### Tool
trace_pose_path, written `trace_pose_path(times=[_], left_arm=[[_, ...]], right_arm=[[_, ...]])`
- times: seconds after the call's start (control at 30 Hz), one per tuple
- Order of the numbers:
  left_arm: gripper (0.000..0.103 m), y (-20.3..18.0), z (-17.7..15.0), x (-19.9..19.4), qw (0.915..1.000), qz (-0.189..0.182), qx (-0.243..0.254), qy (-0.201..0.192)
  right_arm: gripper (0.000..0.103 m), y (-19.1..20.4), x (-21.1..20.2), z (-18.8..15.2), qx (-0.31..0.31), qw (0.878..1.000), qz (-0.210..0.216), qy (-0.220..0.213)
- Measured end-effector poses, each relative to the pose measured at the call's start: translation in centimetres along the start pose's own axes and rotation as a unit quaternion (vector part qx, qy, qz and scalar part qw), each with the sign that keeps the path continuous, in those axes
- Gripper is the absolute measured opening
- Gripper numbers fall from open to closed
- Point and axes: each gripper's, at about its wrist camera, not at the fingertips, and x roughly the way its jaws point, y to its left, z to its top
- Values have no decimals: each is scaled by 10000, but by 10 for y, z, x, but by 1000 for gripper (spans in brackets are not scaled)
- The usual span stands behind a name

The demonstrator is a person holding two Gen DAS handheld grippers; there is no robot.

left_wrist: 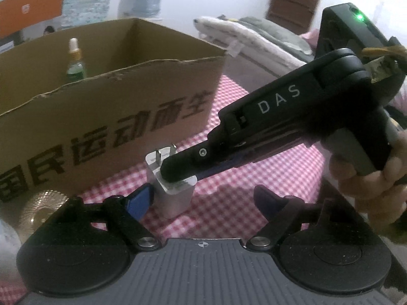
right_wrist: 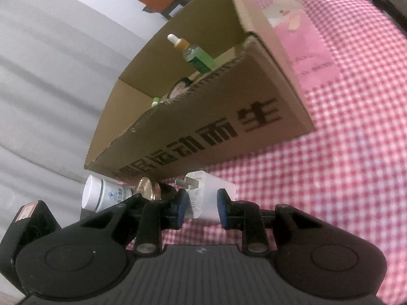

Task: Organize rigid objects
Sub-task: 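Close the right tool on the white charger plug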

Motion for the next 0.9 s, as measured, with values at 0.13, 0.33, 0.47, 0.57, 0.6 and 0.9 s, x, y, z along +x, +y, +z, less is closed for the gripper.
trace_pose_path(times=[0.13, 0.33, 0.47, 0.57, 0.6, 0.9], left_arm=[[69, -3, -1, 1, 9998, 109, 187, -27], [59, -2, 2, 9, 9979, 482, 424, -8], [50, -1, 3, 14, 9975, 584, 399, 30], [43, 3, 6, 20, 9978, 608, 239, 95], [43, 4, 7, 21, 9979, 611, 198, 104], [39, 5, 7, 24, 9976, 678, 92, 36]], right_arm=[[28, 0, -9, -4, -23, 9999, -138, -19], [30, 9, -3, 4, -144, 9994, -316, -48], [36, 12, 6, 8, -134, 9993, -348, 41], [41, 14, 9, 8, -140, 9990, -414, 39], [41, 14, 10, 8, -143, 9990, -425, 37], [47, 13, 18, 5, -152, 9990, -402, -122]])
